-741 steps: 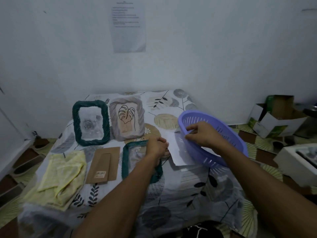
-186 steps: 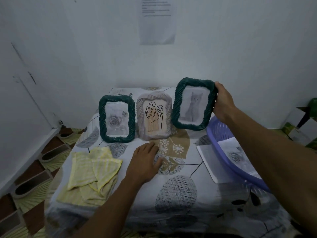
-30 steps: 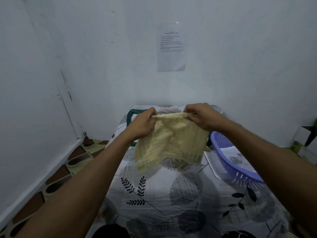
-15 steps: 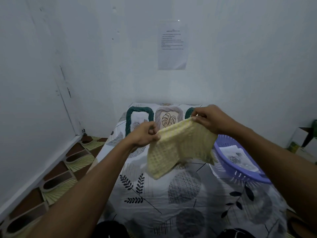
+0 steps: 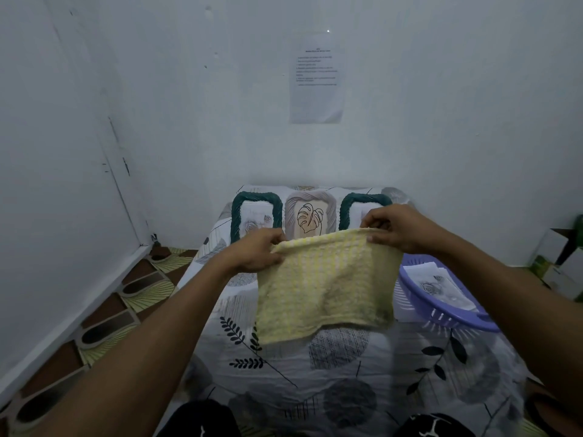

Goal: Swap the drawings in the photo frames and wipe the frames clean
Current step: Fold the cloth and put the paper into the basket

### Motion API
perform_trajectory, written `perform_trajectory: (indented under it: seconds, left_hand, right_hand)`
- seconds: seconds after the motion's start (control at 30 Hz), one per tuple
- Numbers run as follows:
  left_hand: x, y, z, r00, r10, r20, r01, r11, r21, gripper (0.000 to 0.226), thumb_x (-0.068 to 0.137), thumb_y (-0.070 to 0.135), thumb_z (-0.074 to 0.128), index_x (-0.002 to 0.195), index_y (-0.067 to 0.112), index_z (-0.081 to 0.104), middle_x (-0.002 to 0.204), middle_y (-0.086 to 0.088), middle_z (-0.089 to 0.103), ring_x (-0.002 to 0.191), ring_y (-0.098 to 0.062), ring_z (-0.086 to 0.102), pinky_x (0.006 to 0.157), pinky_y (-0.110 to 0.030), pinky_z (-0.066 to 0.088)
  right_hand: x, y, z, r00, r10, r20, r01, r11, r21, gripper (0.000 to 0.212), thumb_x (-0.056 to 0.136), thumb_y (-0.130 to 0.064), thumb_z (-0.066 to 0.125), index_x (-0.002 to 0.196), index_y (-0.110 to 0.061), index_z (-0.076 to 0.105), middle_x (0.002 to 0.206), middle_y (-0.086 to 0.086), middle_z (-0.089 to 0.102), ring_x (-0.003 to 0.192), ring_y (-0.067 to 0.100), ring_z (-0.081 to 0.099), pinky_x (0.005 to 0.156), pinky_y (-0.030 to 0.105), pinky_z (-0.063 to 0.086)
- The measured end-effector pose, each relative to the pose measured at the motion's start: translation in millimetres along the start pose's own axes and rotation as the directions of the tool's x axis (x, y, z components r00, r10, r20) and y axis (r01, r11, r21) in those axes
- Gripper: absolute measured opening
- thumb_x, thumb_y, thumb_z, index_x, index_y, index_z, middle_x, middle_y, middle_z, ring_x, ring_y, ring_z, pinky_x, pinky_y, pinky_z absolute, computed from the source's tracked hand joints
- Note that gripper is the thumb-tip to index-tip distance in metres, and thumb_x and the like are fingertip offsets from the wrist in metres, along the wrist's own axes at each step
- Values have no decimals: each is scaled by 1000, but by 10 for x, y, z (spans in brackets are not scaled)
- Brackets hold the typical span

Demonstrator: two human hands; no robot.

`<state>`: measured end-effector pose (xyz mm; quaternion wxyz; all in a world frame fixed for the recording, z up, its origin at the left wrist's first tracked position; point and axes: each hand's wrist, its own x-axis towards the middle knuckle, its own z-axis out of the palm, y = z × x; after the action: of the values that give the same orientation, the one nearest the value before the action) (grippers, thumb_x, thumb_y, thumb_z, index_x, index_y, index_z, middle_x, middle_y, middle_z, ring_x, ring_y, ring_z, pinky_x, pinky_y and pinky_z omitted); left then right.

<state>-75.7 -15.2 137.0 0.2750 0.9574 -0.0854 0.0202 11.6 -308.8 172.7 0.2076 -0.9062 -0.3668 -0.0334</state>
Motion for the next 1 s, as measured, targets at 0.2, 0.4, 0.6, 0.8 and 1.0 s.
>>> perform_trajectory:
  seconds: [0.2, 0.4, 0.6, 0.8, 1.0]
  left_hand:
    - [-4, -101, -32, 990, -60, -127, 43, 990, -137, 26, 70, 14, 83, 81, 22, 61, 82, 5, 56, 80, -15, 52, 69, -27, 43]
    - [-126, -95, -123, 975, -148, -169, -19, 698, -716, 13, 82, 12, 71, 81, 6, 60, 77, -5, 58, 72, -13, 57, 57, -27, 51]
    - [-96, -133, -156, 963, -190, -192, -23, 650, -759, 15, 81, -1, 70, 92, 7, 62, 72, -3, 65, 75, -19, 59, 70, -34, 53]
    - [-100, -175, -241, 957, -183, -224, 14, 803, -596, 13, 80, -2, 72, 91, 5, 71, 90, -12, 68, 83, -18, 61, 72, -22, 53]
    - [-92, -207, -357, 935, -184, -303, -17, 830, -558, 20, 78, -4, 72, 71, 7, 57, 79, -11, 65, 73, -18, 58, 64, -26, 53]
  right_hand:
    - [-32, 119, 79, 997, 57, -51, -59, 998, -35, 11, 82, -13, 73, 89, -19, 68, 85, -3, 66, 80, 14, 60, 70, 21, 42]
    - [-88, 249, 65, 991, 102, -91, -109, 991, -77, 5, 85, -15, 69, 89, -18, 66, 88, 0, 65, 82, 19, 59, 72, 30, 43]
    - [-73, 272, 79, 989, 115, -98, -118, 992, -32, 8, 87, -19, 68, 85, -24, 62, 87, 0, 65, 82, 18, 58, 73, 31, 46]
    - [-64, 293, 43, 992, 116, 42, -118, 992, 43, 14, 84, -12, 71, 89, -24, 66, 88, -4, 68, 82, 14, 63, 77, 30, 51]
    - [3, 233, 0, 991, 130, -41, -125, 987, 100, 13, 88, -21, 68, 80, -28, 59, 73, -4, 63, 67, 15, 58, 65, 31, 48]
